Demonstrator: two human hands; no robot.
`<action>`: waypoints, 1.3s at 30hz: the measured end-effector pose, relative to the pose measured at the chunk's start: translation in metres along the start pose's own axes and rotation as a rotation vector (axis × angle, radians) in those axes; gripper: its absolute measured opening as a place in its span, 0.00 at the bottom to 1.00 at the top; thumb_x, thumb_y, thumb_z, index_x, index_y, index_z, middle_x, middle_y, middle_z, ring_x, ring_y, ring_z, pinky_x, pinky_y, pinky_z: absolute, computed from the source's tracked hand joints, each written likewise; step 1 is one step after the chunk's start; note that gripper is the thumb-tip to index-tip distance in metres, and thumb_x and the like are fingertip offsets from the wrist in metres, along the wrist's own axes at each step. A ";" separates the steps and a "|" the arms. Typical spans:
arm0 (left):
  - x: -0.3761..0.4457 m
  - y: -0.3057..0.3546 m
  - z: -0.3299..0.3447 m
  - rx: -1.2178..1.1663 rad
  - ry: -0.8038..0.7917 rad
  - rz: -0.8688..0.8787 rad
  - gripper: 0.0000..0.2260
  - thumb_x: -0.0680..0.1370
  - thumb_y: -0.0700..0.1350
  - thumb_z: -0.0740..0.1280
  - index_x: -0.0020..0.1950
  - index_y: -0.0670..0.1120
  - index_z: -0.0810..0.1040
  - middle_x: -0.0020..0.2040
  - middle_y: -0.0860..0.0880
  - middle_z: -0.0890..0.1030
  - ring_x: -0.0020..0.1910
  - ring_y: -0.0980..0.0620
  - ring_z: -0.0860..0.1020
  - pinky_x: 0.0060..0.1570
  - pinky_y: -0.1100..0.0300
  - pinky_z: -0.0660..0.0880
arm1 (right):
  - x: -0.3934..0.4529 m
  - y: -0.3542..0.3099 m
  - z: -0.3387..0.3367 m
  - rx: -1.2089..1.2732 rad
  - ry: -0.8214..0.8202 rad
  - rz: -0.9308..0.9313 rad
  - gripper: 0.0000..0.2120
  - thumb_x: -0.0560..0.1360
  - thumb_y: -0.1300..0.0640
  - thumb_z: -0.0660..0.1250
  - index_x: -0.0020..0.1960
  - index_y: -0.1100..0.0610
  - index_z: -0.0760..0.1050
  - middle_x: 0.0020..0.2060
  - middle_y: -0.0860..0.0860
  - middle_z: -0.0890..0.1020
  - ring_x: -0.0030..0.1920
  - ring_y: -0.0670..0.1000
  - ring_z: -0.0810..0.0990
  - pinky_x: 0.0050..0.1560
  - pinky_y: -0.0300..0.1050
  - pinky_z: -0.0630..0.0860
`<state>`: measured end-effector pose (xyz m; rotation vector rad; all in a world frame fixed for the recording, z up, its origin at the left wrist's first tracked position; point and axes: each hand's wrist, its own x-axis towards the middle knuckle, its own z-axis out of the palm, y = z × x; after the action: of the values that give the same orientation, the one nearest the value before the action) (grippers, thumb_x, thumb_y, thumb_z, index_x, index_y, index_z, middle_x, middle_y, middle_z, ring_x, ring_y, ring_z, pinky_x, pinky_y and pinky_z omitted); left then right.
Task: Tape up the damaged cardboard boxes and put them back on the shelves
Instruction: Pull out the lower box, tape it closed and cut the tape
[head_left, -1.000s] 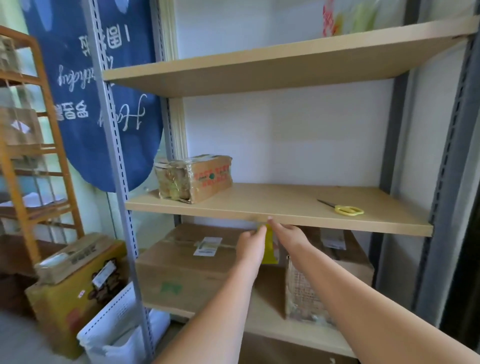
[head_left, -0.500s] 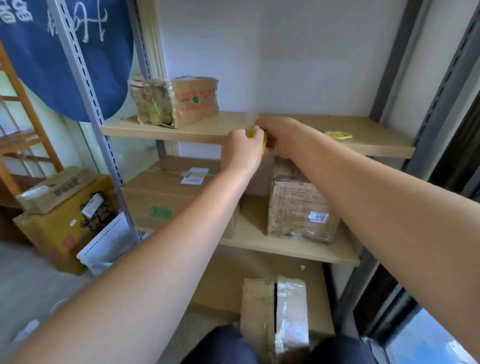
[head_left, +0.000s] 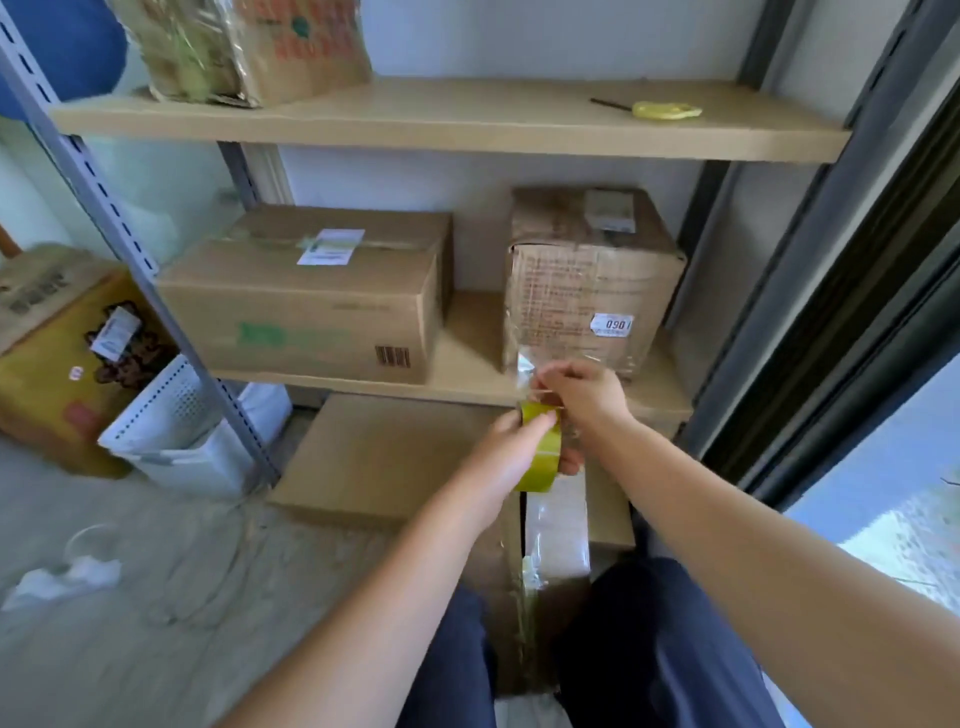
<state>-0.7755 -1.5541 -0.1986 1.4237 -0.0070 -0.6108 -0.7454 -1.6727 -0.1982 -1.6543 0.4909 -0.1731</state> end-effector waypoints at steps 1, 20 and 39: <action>0.008 -0.019 0.003 0.029 0.029 -0.042 0.06 0.82 0.46 0.64 0.50 0.47 0.79 0.36 0.47 0.85 0.31 0.52 0.83 0.29 0.66 0.76 | 0.002 0.025 -0.004 0.003 0.036 0.031 0.10 0.76 0.62 0.69 0.37 0.53 0.80 0.29 0.46 0.83 0.29 0.42 0.80 0.30 0.34 0.75; 0.153 -0.191 -0.006 0.968 0.504 -0.440 0.49 0.74 0.74 0.53 0.81 0.44 0.40 0.79 0.33 0.43 0.78 0.34 0.40 0.74 0.37 0.38 | 0.116 0.183 -0.025 -0.065 -0.059 0.352 0.07 0.75 0.65 0.71 0.39 0.58 0.80 0.31 0.51 0.82 0.28 0.46 0.78 0.32 0.37 0.76; 0.168 -0.237 -0.033 1.366 0.499 0.003 0.44 0.77 0.68 0.55 0.79 0.51 0.30 0.75 0.33 0.28 0.74 0.27 0.32 0.70 0.29 0.49 | 0.148 0.209 -0.004 0.060 -0.210 0.479 0.03 0.74 0.66 0.71 0.43 0.60 0.83 0.34 0.53 0.85 0.30 0.45 0.82 0.32 0.37 0.78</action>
<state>-0.7134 -1.5954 -0.4810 2.8687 -0.0357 -0.1640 -0.6594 -1.7523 -0.4258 -1.4329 0.6968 0.3329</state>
